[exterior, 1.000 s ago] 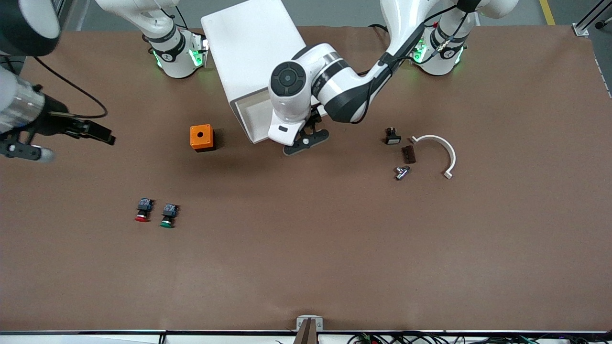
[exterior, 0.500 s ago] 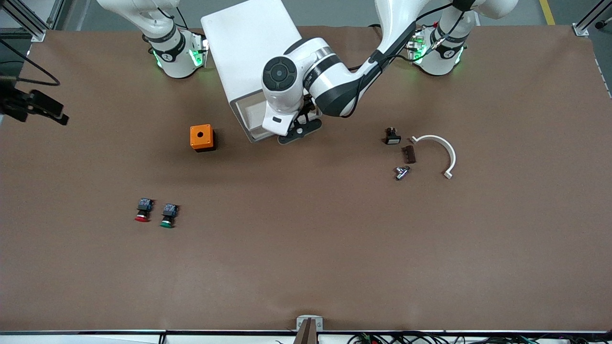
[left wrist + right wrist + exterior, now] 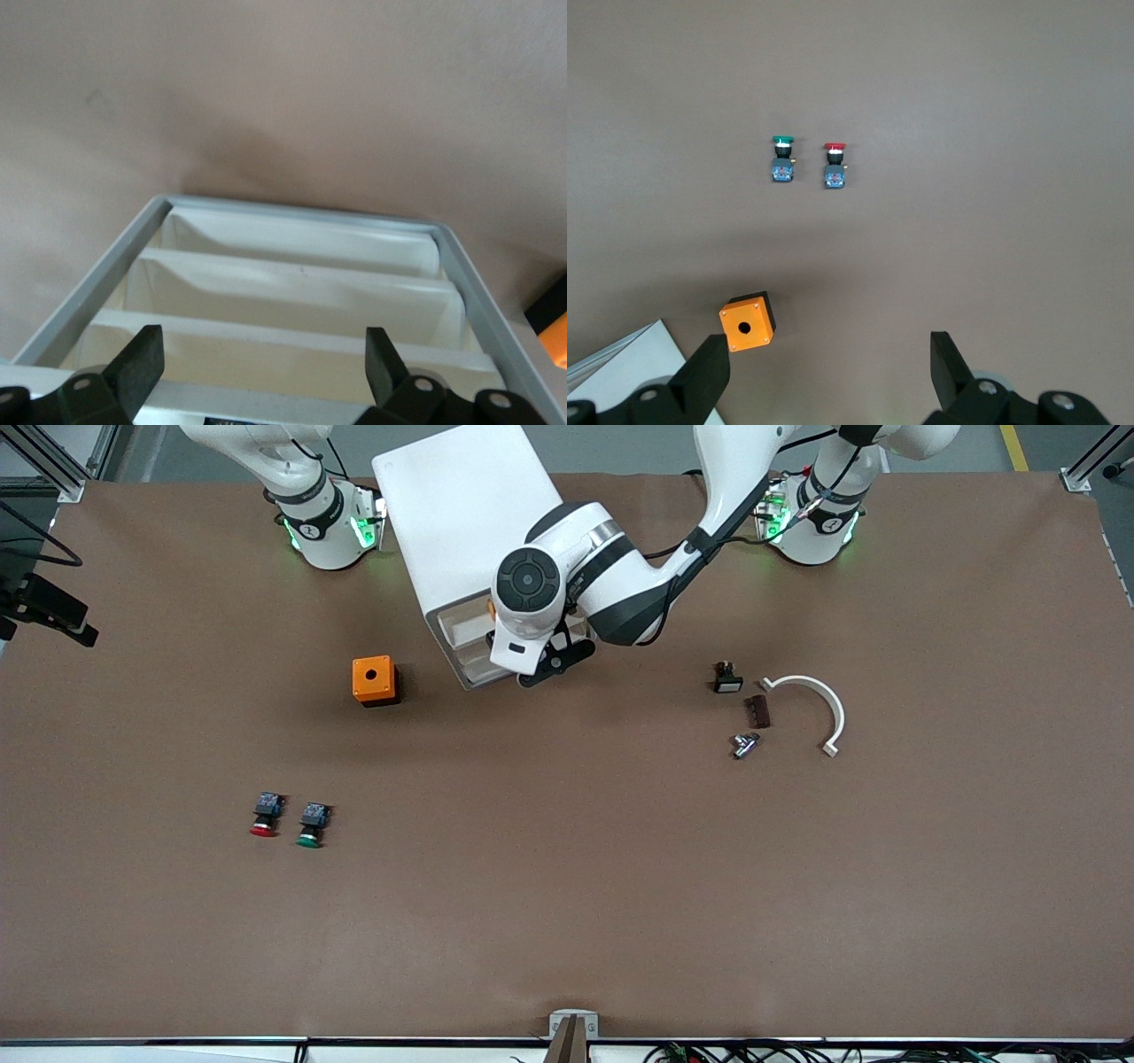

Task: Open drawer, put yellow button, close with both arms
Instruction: 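Push the drawer shut into the cabinet with the left gripper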

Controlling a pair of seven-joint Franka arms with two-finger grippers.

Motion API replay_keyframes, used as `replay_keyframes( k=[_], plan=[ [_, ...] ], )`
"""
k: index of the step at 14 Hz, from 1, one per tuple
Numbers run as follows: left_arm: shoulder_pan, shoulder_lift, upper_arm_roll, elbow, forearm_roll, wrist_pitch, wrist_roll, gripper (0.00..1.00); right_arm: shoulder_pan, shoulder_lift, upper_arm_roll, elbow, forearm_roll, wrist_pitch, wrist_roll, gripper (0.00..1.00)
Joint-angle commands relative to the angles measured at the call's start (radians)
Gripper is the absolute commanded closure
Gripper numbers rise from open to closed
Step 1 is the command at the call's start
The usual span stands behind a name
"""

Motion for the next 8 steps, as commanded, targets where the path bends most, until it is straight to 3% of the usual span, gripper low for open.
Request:
replay_keyframes(
  k=[1, 8],
  plan=[
    [0.008, -0.023, -0.007, -0.038, -0.090, -0.005, -0.013, 0.00, -0.017, 0.013, 0.004, 0.013, -0.019, 0.005, -0.037, 0.00],
    [0.012, -0.018, -0.007, -0.048, -0.200, -0.011, -0.007, 0.00, -0.027, 0.084, 0.006, 0.085, -0.013, 0.021, -0.031, 0.00]
  ],
)
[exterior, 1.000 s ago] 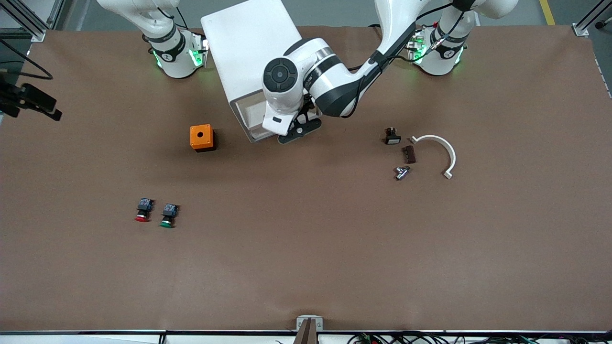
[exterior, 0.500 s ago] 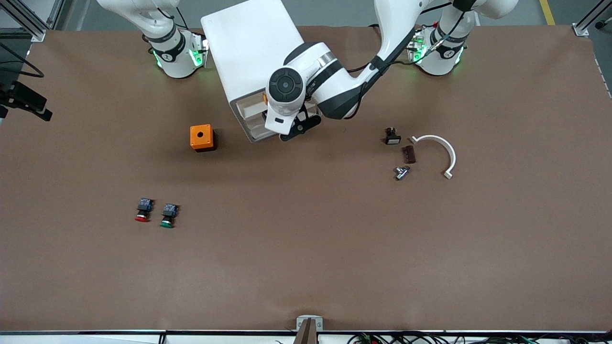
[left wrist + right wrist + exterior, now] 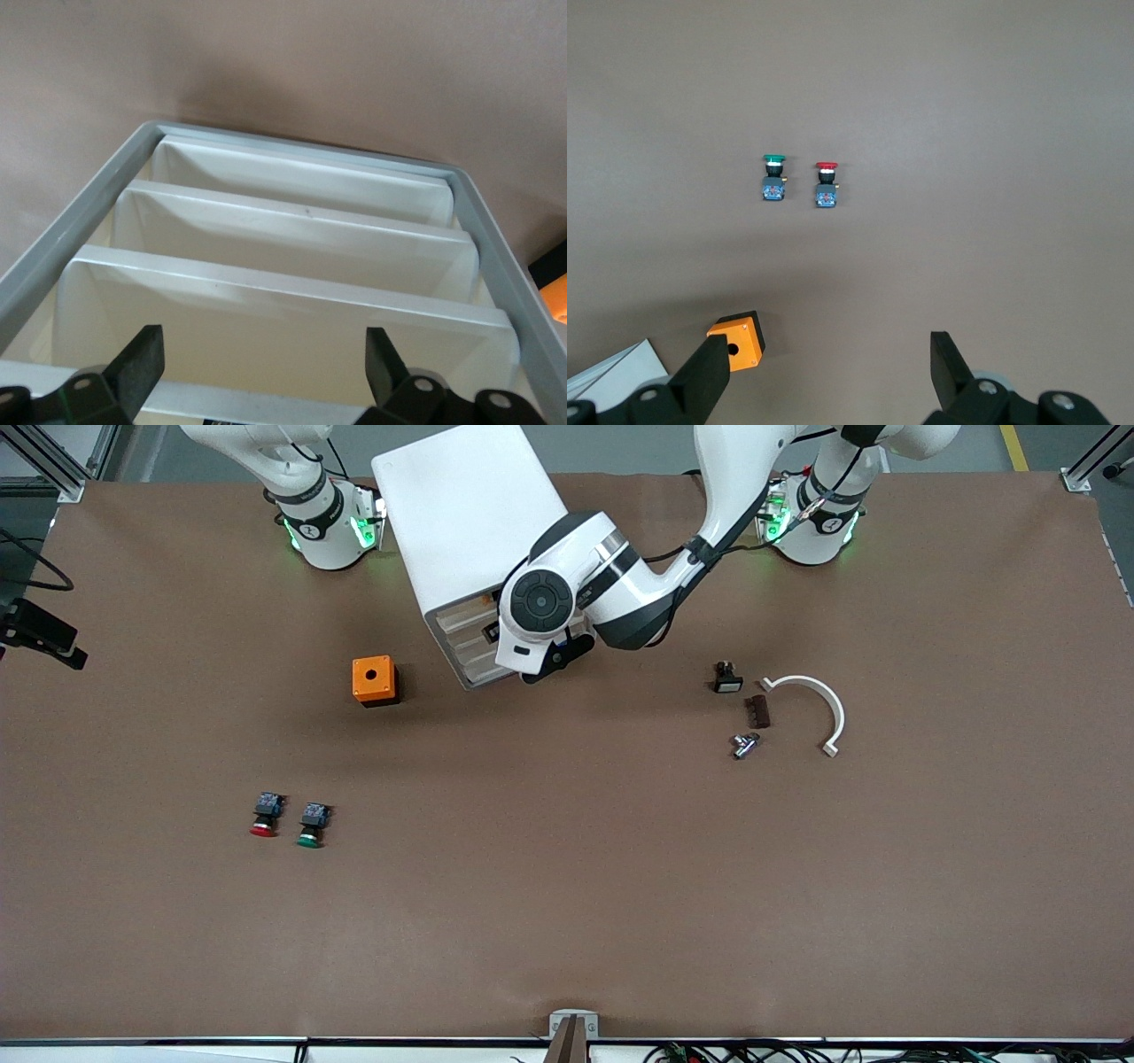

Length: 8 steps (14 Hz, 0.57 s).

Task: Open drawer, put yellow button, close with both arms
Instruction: 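Push the drawer shut into the cabinet with the left gripper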

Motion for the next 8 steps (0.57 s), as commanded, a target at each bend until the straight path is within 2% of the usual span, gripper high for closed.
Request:
replay_keyframes(
  k=[1, 8],
  plan=[
    [0.003, -0.018, -0.008, -0.017, -0.061, -0.013, -0.009, 0.00, -0.014, 0.027, 0.010, 0.043, -0.014, -0.010, -0.024, 0.00],
    [0.005, -0.020, 0.000, -0.016, -0.040, -0.011, -0.001, 0.00, -0.007, 0.027, 0.010, 0.035, -0.011, -0.022, -0.025, 0.00]
  ],
)
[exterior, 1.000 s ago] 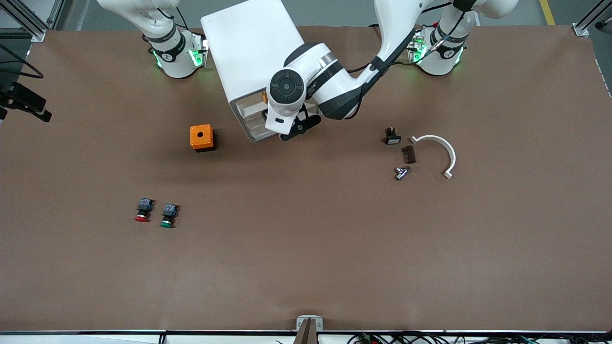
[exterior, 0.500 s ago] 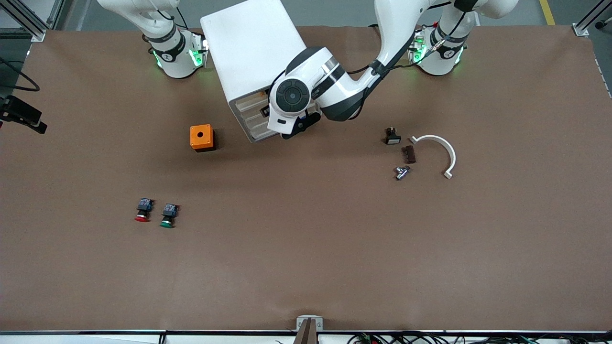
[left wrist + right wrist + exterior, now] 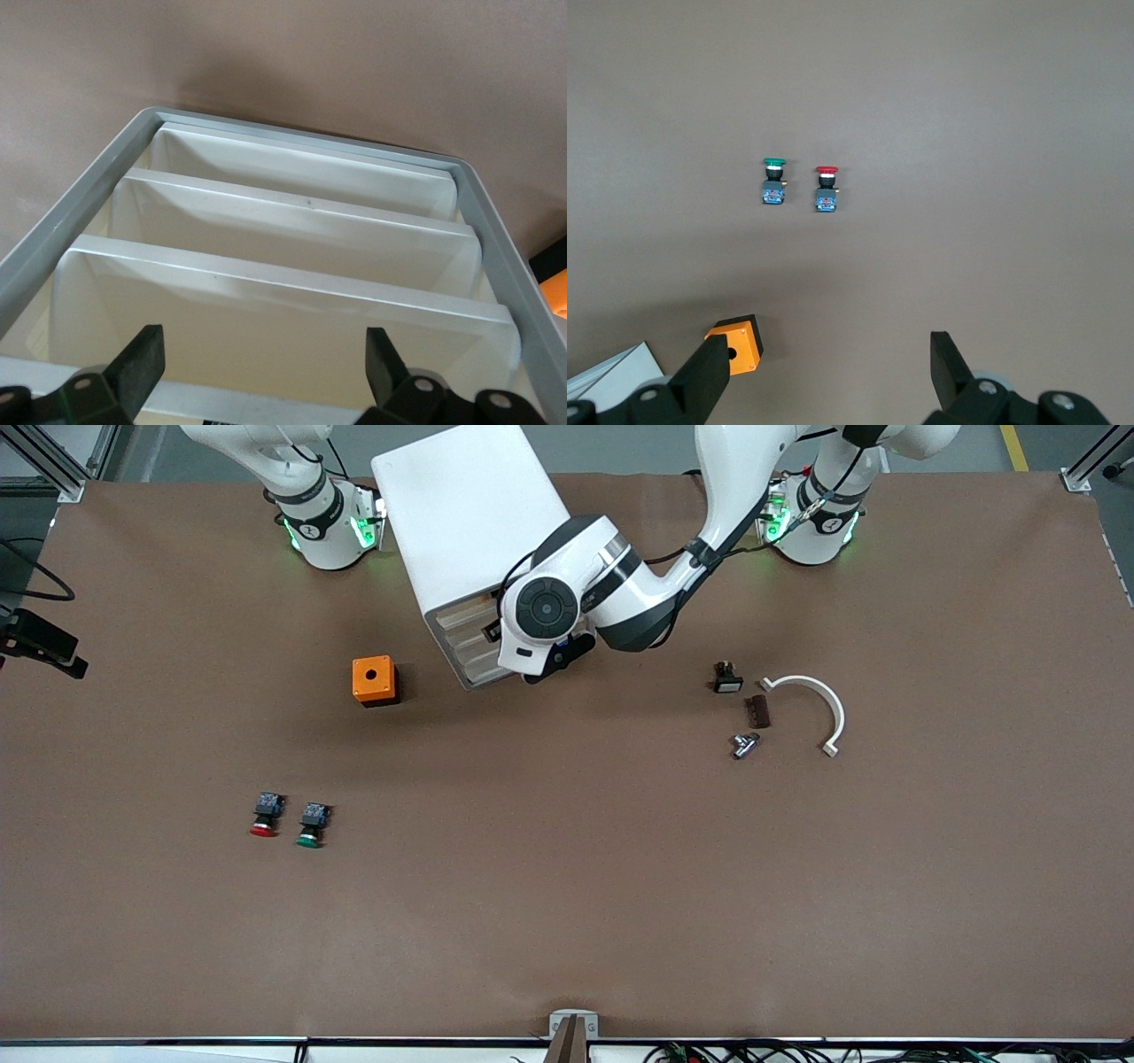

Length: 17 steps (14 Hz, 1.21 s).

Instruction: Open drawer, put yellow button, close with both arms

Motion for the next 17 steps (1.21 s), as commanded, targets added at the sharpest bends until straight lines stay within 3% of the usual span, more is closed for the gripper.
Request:
replay_keyframes(
  k=[1, 6, 9, 12, 15, 17],
  plan=[
    [0.001, -0.026, 0.004, -0.009, -0.016, -0.010, -0.001, 0.00, -0.004, 0.009, 0.010, 0.014, -0.012, -0.034, -0.015, 0.00],
    [0.111, -0.095, 0.005, -0.009, 0.095, -0.012, 0.022, 0.00, -0.002, 0.009, 0.010, 0.009, -0.016, -0.049, -0.017, 0.00],
    [0.211, -0.169, 0.005, -0.024, 0.154, -0.015, 0.159, 0.00, -0.008, 0.011, 0.010, 0.009, -0.016, -0.049, -0.021, 0.00],
    [0.345, -0.274, 0.007, -0.102, 0.160, -0.039, 0.386, 0.00, -0.008, 0.011, 0.010, 0.012, -0.016, -0.048, -0.020, 0.00],
    [0.476, -0.409, 0.002, -0.210, 0.249, -0.047, 0.517, 0.00, -0.008, 0.012, 0.010, 0.012, -0.016, -0.049, -0.020, 0.00],
    [0.556, -0.479, 0.007, -0.248, 0.258, -0.114, 0.703, 0.00, -0.008, 0.012, 0.010, 0.010, -0.016, -0.049, -0.018, 0.00]
  ],
)
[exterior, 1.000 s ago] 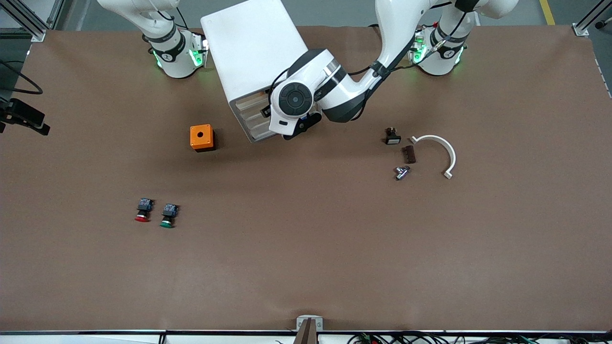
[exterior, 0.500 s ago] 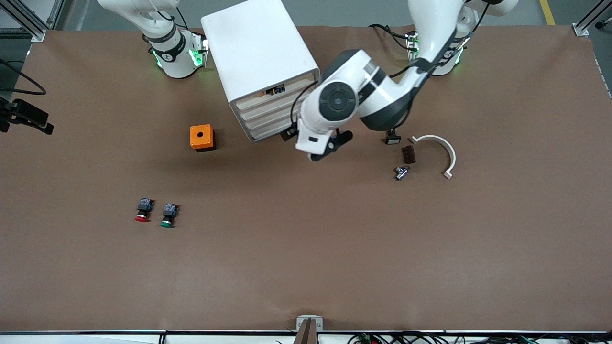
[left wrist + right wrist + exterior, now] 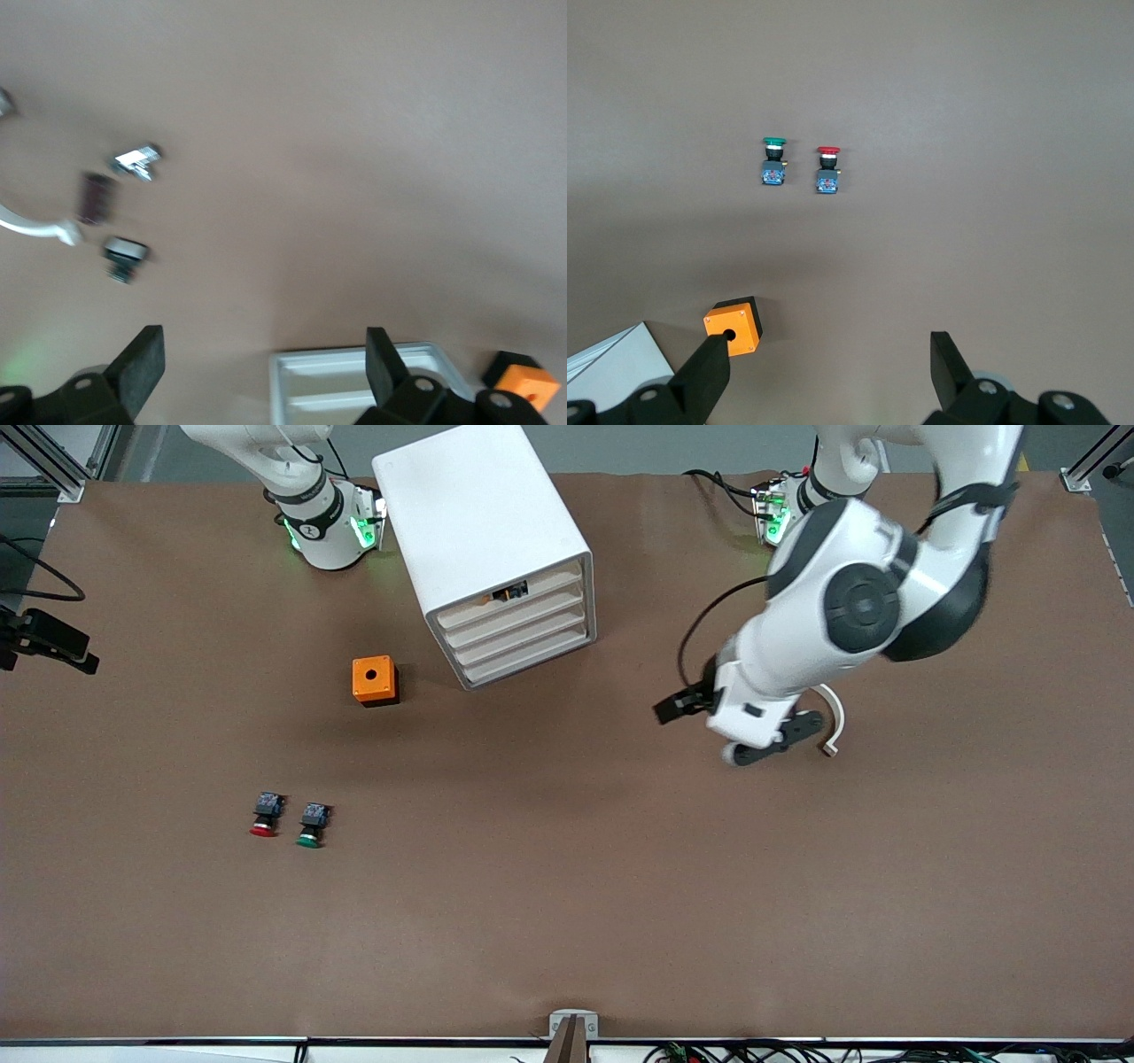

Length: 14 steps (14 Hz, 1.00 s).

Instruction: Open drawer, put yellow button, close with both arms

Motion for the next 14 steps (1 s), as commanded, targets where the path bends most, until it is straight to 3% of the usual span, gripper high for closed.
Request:
replay_keyframes(
  k=[1, 7, 14],
  plan=[
    [0.102, -0.119, -0.007, -0.095, 0.063, -0.081, 0.222, 0.00, -0.008, 0.004, 0.007, 0.012, -0.016, -0.012, -0.009, 0.00],
    [0.282, -0.208, -0.008, -0.087, 0.103, -0.160, 0.536, 0.00, -0.005, 0.004, 0.007, 0.012, -0.016, -0.015, 0.003, 0.00],
    [0.317, -0.240, 0.018, -0.091, 0.126, -0.186, 0.635, 0.00, -0.007, 0.003, 0.007, 0.012, -0.016, -0.015, 0.003, 0.00]
  ],
)
